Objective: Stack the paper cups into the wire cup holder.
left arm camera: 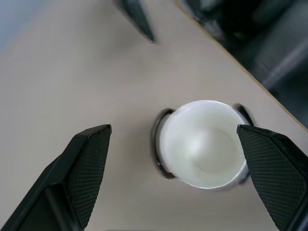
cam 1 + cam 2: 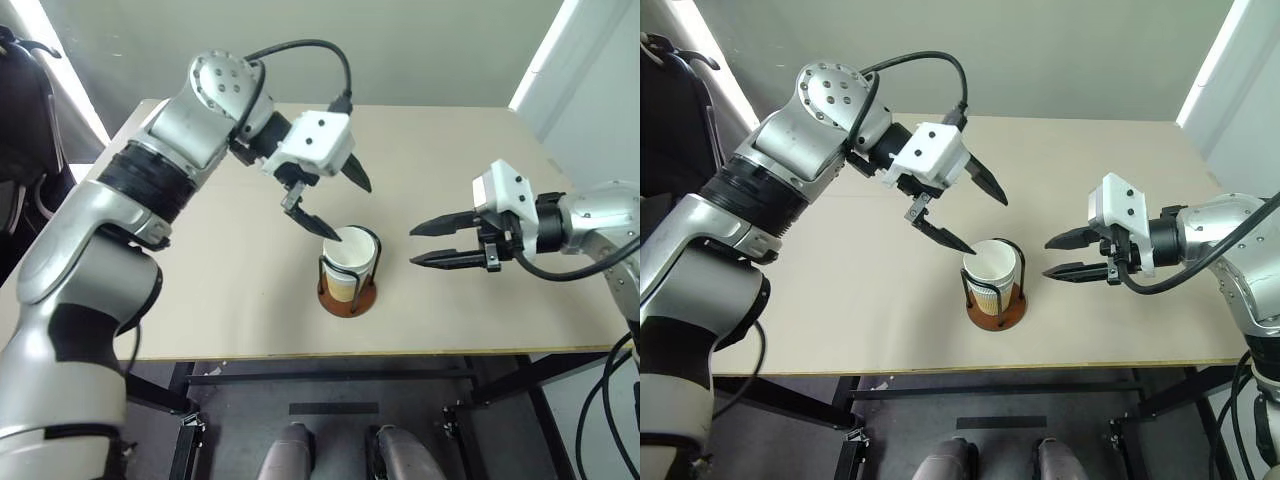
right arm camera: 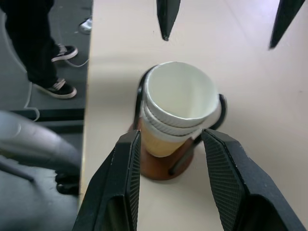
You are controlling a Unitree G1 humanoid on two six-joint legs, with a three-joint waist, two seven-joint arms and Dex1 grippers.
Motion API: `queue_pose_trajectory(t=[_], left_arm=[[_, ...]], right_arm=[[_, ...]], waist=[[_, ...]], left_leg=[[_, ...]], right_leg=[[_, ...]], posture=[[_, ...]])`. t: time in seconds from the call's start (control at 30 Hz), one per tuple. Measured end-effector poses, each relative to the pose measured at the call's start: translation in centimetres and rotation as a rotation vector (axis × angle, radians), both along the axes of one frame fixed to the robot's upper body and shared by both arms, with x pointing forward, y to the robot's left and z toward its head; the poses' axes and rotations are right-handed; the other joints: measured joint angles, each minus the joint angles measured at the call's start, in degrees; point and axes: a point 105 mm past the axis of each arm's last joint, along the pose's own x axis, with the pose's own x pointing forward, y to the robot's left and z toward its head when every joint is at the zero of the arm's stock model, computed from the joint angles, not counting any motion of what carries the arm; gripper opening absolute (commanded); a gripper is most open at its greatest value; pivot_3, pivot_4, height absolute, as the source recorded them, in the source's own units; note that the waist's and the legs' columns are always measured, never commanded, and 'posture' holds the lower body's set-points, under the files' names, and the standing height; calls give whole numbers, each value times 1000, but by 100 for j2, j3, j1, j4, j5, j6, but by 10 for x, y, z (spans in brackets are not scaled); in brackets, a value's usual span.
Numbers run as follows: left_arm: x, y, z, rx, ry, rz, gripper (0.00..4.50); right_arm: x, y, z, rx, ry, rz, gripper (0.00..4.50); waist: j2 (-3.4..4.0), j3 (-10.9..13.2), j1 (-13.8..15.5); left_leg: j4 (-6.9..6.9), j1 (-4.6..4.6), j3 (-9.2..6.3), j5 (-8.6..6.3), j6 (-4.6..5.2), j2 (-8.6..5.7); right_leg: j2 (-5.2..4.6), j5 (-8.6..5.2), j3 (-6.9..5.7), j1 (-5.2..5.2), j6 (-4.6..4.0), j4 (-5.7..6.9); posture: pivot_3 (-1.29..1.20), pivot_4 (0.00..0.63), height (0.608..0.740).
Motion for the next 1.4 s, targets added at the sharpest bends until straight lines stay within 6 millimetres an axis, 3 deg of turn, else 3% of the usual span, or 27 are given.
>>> queue_pose_trajectory(t=[0.1,0.2,0.43,0.6,0.77,0.97,1.1,1.4], left_arm=[[27,18,2,-188,-45,218,4484],[48,40,-9,-326,-41,418,4484],[80,90,-24,-600,-75,829,4484],[90,131,-33,-743,-133,1080,4484],[92,151,-36,-902,-148,1241,4484],[91,174,-36,-972,-201,1359,4484],[90,177,-36,-1002,-193,1380,4484],[87,155,-51,-973,-116,1310,4484]], right_arm=[[32,-5,-8,86,1,-122,1971],[58,-17,-19,118,-5,-238,1971],[96,-30,-40,167,-32,-386,1971],[119,-49,-51,232,-23,-538,1971],[127,-55,-40,310,-40,-589,1971],[130,-63,-41,344,-20,-627,1971],[134,-72,-39,370,-25,-678,1971],[142,-93,-38,361,-97,-787,1971]], waist=[[4,-1,-57],[6,0,-68],[6,0,-33],[7,0,-35],[6,0,-29],[6,0,-28],[6,0,-19],[6,0,-20]], left_leg=[[1,24,3,2,-1,0],[-4,29,2,8,-4,0],[-7,24,0,25,-12,-2],[-14,28,1,28,-17,-3],[-15,32,1,27,-18,-3],[-17,34,1,27,-20,-3],[-17,34,2,26,-21,-3],[-19,34,2,22,-23,-4]], right_leg=[[0,5,9,12,5,4],[1,6,7,12,4,7],[-1,7,6,7,1,2],[-1,13,7,5,-9,5],[-1,15,6,8,-14,6],[-1,15,5,8,-18,8],[-1,16,5,8,-21,8],[-1,17,5,6,-23,10]], posture=[[0,150,740],[0,150,740],[0,150,740],[0,150,740],[0,150,740],[0,150,740],[0,150,740],[0,150,740]])
